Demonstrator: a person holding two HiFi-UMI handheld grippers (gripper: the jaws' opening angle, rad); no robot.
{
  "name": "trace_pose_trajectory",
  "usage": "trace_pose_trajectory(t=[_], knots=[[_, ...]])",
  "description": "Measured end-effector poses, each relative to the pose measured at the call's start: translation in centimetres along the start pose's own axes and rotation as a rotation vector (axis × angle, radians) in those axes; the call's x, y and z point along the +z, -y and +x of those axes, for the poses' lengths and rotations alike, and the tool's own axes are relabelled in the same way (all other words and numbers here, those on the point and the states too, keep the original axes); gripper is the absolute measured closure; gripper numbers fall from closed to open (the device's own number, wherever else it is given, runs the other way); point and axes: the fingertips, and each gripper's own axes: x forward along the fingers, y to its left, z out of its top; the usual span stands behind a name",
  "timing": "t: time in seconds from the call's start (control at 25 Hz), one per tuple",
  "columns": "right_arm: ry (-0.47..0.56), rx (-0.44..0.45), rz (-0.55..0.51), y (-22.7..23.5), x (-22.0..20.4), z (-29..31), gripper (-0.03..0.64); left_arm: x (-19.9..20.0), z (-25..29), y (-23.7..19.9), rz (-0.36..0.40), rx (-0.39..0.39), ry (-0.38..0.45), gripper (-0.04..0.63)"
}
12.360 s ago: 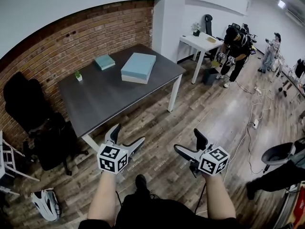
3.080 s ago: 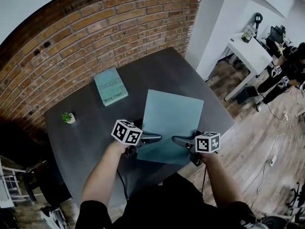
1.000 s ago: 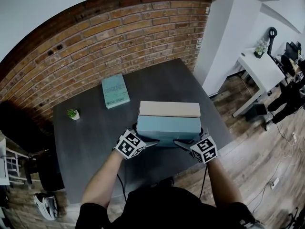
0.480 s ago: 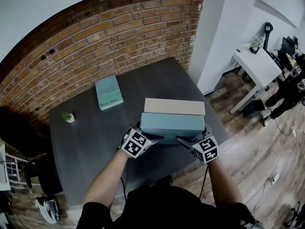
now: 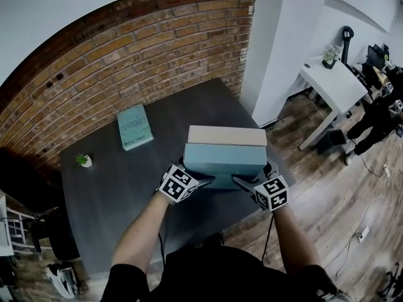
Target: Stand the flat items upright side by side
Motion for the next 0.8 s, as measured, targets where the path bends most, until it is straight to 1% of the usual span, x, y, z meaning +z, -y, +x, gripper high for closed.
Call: trace_pose_trajectory(t=[0.12,0.32,0.56,0.72,0.8], knots=[[0.000,0.027,0.006,-0.5,0.4,-0.2,0.072,-0.3,-0.2,0.2,-0.020,-0.006,-0.007,0.032],[0.014,0.066,0.054,-0.5,0.0,-0.8,0.074,-0.3,-1.0,0.4,-0.021,0.026,-0.002,0.032],[0.037,0.070,0.077,-0.1,-0.4,-1.8,0.072,-0.5,-3.3,-0.5,-0.105,0.085,0.035,0.032],[0.069,0.044,0.118,0.4,-0.4,-2.7,0.072,-0.9,-5.0,-0.6,-0.151,0.120,0.058,0.032],[0.082,0.029,0.146,0.5,-0.5,-3.5,0.074,-1.0,-5.8,-0.4,-0.185,0.135,0.085,0.034]])
